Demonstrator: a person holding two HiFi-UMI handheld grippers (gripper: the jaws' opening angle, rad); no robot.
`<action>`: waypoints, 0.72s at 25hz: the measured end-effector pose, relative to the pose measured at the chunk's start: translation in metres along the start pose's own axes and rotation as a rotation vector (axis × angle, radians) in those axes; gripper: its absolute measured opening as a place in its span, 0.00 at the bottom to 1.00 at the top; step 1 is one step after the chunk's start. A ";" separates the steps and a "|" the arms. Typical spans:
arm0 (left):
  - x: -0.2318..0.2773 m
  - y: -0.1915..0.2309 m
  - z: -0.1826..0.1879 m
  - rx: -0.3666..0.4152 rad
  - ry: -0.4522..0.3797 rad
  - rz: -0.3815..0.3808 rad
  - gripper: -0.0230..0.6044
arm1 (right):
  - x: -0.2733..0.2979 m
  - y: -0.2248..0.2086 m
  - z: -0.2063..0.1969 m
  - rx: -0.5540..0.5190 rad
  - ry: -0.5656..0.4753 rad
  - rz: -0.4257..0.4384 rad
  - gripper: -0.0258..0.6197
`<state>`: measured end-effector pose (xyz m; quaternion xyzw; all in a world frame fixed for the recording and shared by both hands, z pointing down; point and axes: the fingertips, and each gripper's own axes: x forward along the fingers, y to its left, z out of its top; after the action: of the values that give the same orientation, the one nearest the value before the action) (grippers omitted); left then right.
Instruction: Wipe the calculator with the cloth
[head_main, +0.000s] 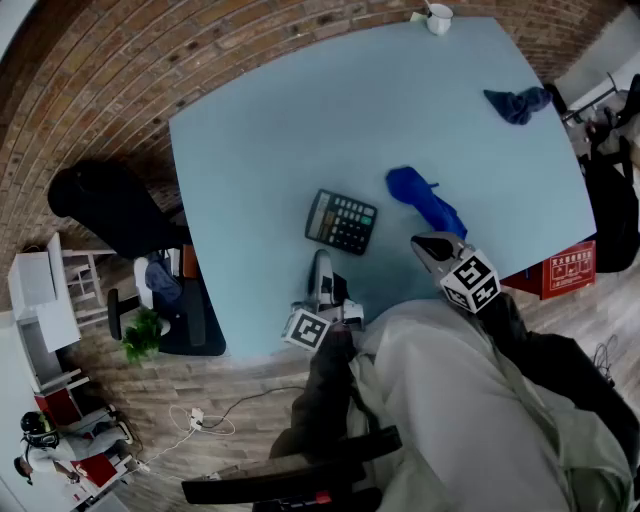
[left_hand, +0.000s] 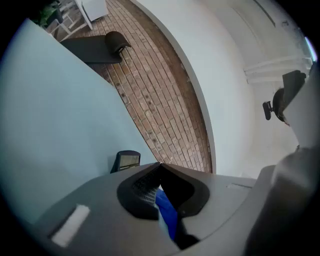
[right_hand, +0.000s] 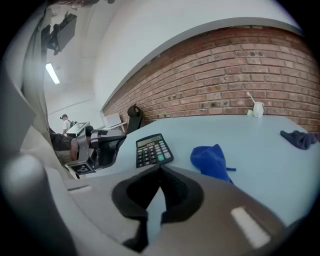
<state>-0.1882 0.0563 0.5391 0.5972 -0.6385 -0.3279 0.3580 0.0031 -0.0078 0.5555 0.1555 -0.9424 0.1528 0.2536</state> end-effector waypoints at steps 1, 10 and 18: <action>0.000 -0.001 0.000 -0.002 0.002 -0.002 0.04 | 0.001 0.001 0.000 -0.001 0.004 0.002 0.04; 0.000 0.002 0.002 -0.013 0.018 -0.019 0.04 | 0.004 -0.005 -0.001 0.017 -0.005 -0.051 0.04; 0.004 0.017 0.028 0.178 0.082 0.021 0.23 | -0.025 -0.059 0.017 -0.180 -0.013 -0.323 0.04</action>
<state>-0.2211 0.0534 0.5394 0.6328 -0.6563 -0.2411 0.3329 0.0385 -0.0614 0.5409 0.2825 -0.9167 0.0242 0.2814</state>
